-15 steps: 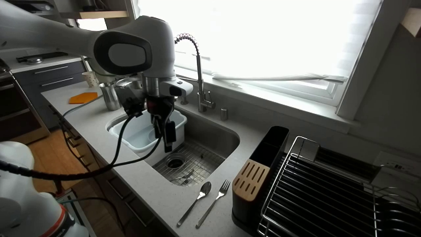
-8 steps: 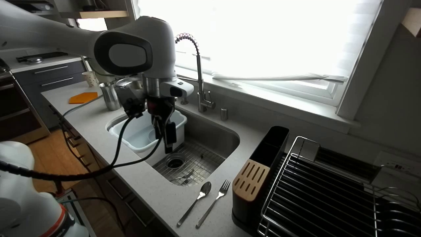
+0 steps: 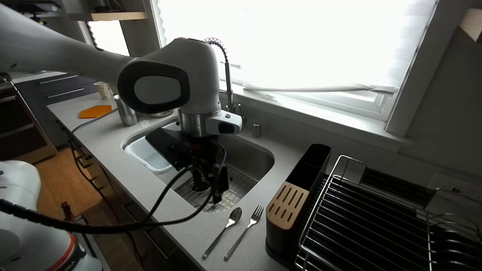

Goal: Put the silver spoon in the drying rack

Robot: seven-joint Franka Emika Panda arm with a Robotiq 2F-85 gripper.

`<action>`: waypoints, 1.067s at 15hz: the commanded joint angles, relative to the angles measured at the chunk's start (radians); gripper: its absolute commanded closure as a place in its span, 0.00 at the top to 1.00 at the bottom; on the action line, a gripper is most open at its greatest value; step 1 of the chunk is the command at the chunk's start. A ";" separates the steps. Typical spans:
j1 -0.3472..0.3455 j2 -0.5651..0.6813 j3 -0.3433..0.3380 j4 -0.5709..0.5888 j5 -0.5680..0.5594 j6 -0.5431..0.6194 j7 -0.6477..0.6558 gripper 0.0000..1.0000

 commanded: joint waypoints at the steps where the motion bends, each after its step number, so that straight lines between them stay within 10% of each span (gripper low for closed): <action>1: -0.011 0.013 -0.009 -0.006 0.007 0.037 -0.016 1.00; 16: -0.015 0.132 -0.084 -0.093 0.102 0.289 -0.138 1.00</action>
